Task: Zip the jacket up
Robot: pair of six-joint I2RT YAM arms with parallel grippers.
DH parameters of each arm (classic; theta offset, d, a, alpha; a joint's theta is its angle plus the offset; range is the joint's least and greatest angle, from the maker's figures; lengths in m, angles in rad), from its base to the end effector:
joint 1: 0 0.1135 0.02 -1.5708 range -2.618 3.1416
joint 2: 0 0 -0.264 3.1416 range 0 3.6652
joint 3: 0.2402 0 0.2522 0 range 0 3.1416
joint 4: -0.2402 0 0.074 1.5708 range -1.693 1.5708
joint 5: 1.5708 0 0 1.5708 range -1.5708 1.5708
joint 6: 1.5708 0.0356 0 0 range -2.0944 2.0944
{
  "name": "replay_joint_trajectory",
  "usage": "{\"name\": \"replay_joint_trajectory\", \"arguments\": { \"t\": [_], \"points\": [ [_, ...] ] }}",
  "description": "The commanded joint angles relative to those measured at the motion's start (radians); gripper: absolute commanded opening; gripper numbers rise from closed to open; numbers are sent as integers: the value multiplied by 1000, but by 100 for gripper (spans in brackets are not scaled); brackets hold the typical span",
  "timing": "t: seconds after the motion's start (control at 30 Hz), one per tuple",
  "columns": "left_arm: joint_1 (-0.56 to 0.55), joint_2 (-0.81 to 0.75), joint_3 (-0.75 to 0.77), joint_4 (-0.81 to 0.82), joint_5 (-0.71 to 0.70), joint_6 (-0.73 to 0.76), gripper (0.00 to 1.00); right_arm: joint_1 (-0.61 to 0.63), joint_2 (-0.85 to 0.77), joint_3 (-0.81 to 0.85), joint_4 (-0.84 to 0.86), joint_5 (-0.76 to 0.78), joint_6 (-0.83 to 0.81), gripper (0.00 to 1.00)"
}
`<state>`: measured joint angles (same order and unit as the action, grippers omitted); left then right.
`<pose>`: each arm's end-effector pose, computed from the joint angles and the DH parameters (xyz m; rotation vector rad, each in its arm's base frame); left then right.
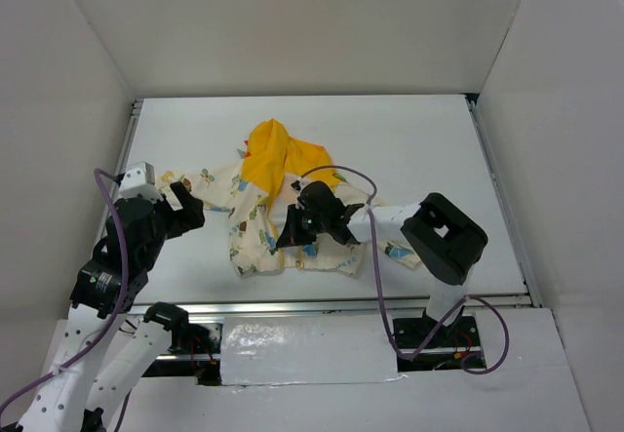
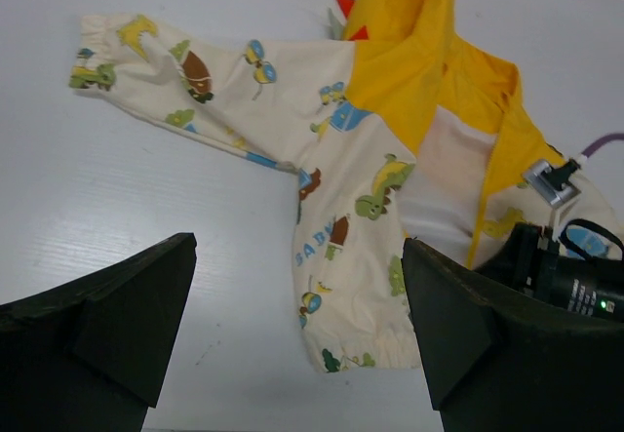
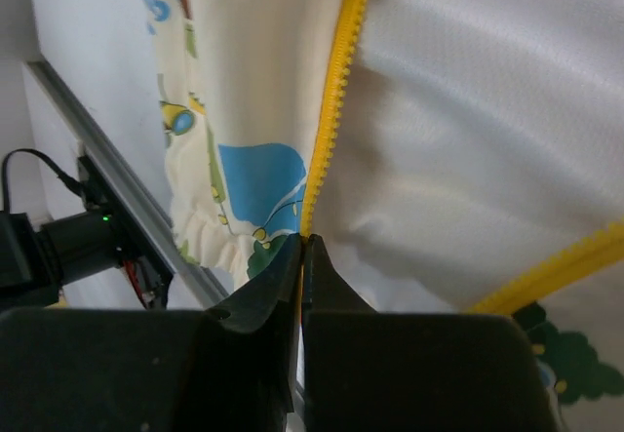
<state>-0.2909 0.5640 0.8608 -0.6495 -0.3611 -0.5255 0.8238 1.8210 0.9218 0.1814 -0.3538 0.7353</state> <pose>0.1131 -0.0207 0.3466 -0.4601 1.8488 -0.2066 0.2394 0.2767 0.1442 -0.3180 2.5250 1.1328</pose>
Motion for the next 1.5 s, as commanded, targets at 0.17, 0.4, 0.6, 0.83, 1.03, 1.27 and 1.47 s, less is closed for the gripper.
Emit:
{"name": "replay_joint_trajectory", "arguments": {
  "t": [0.17,0.4,0.6,0.83,1.03,1.27,1.47],
  "points": [
    [2,-18,-68,94,531,-106,93,-3,-213,-40,122,-16,33,0],
    [2,-19,-262,301,800,-214,84,-5,-276,-69,207,-51,114,0],
    [2,17,-358,416,856,-225,81,3,-307,-74,211,-62,139,0],
    [-5,88,-456,591,893,-258,73,14,-304,-83,239,-60,162,0],
    [-8,116,-506,703,915,-275,73,18,-273,-72,250,-73,177,0],
    [-10,145,-534,792,950,-292,60,18,-262,-77,265,-67,185,0],
    [-13,166,-574,841,967,-304,57,18,-256,-70,259,-56,184,0]
  ]
}}
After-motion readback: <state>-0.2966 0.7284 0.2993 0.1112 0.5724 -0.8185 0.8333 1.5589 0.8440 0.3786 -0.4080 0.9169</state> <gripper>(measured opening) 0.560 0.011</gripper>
